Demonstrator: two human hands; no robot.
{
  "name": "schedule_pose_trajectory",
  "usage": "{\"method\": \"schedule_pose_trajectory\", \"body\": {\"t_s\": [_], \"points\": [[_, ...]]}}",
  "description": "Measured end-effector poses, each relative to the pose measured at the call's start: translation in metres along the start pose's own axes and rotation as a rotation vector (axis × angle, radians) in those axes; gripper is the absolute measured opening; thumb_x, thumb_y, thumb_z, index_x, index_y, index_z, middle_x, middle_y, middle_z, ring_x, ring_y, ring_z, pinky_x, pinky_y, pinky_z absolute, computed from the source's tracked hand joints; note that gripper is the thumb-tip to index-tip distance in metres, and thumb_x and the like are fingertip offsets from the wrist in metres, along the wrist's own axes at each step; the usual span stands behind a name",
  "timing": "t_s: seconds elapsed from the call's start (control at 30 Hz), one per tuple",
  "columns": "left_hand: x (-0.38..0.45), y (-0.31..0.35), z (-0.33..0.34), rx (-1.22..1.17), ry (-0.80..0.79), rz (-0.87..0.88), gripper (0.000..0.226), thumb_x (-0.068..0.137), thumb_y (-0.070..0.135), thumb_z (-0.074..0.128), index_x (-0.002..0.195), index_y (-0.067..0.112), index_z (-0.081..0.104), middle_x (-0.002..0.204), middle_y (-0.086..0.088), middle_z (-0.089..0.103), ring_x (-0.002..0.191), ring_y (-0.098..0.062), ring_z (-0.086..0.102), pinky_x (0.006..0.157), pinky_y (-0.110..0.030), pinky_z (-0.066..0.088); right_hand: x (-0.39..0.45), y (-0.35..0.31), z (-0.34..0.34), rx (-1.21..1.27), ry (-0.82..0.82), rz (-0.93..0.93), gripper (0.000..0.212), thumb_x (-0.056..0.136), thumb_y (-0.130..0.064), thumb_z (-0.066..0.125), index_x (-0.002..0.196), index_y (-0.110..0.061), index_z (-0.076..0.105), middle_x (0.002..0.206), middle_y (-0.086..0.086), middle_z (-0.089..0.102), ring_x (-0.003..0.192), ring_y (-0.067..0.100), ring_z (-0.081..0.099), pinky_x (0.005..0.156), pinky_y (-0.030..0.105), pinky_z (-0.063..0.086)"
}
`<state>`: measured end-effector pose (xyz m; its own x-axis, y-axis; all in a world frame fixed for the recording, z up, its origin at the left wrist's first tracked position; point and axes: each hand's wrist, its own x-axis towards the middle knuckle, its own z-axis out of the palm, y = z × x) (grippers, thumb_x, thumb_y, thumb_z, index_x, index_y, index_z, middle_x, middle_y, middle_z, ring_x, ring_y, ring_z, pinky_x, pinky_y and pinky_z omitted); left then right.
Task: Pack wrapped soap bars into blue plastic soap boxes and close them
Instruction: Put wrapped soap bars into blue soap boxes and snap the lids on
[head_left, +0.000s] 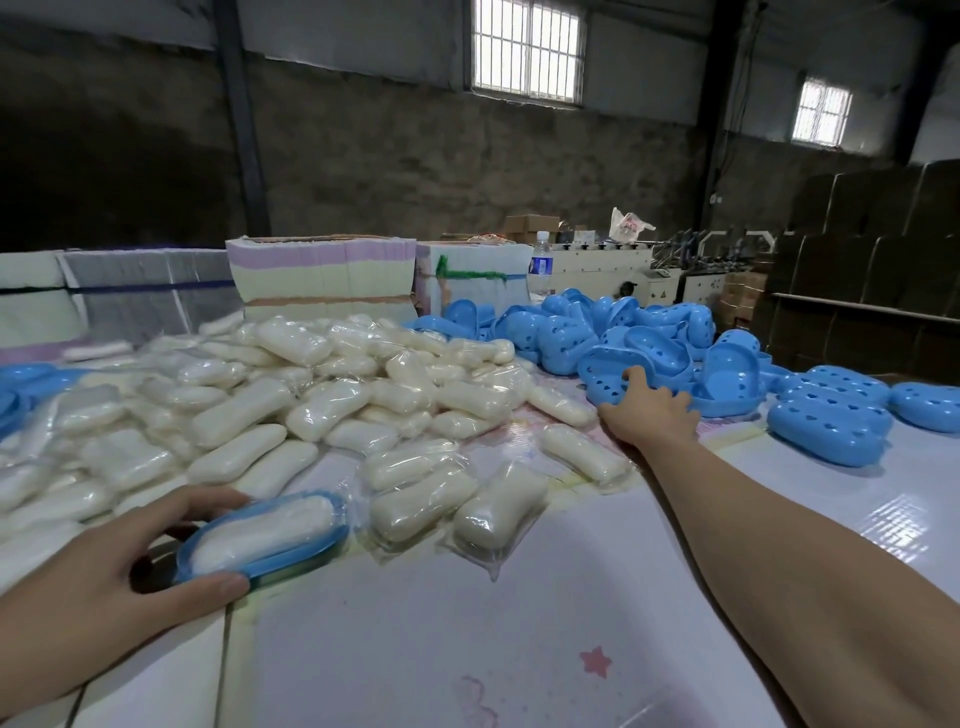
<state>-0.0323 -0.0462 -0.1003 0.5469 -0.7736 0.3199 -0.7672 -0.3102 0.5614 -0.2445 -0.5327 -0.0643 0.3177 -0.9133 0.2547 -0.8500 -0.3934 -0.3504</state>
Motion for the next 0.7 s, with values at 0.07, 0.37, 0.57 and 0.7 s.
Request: {"method": "schedule_pose_trajectory", "body": {"t_s": [0.07, 0.37, 0.57, 0.7], "points": [[0.001, 0.008, -0.002, -0.010, 0.018, 0.003, 0.092, 0.060, 0.083, 0.074, 0.138, 0.038, 0.056, 0.124, 0.020, 0.068, 0.102, 0.001, 0.068, 0.074, -0.020, 0.057, 0.000, -0.001, -0.001, 0.003, 0.018, -0.005, 0.056, 0.085, -0.060, 0.050, 0.129, -0.028, 0.037, 0.130, 0.020, 0.049, 0.126, 0.039, 0.037, 0.097, 0.050, 0.034], [0.003, 0.035, -0.001, -0.089, 0.063, 0.022, 0.091, 0.049, 0.088, 0.074, 0.129, 0.047, 0.059, 0.112, 0.020, 0.072, 0.097, 0.004, 0.067, 0.080, -0.011, 0.051, -0.046, -0.059, -0.044, 0.654, 0.079, -0.342, 0.045, 0.080, -0.049, 0.058, 0.122, -0.037, 0.047, 0.107, 0.002, 0.056, 0.099, 0.018, 0.051, 0.077, 0.036, 0.045], [-0.001, 0.058, -0.003, -0.181, 0.041, -0.045, 0.072, 0.053, 0.061, 0.091, 0.117, 0.056, 0.057, 0.108, 0.023, 0.069, 0.099, -0.001, 0.068, 0.084, -0.016, 0.054, -0.152, -0.146, -0.073, 0.638, -0.418, -0.920, 0.040, 0.072, -0.058, 0.060, 0.110, -0.057, 0.047, 0.097, -0.011, 0.061, 0.077, 0.006, 0.063, 0.063, 0.019, 0.051], [-0.002, 0.061, -0.008, -0.255, 0.021, -0.120, 0.079, 0.067, 0.017, 0.093, 0.128, 0.039, 0.048, 0.111, 0.006, 0.070, 0.100, 0.002, 0.067, 0.077, -0.010, 0.052, -0.195, -0.172, -0.060, 0.625, -0.556, -1.072, 0.044, 0.082, -0.044, 0.066, 0.122, -0.047, 0.047, 0.106, -0.011, 0.058, 0.090, 0.004, 0.058, 0.073, 0.014, 0.045]]}}
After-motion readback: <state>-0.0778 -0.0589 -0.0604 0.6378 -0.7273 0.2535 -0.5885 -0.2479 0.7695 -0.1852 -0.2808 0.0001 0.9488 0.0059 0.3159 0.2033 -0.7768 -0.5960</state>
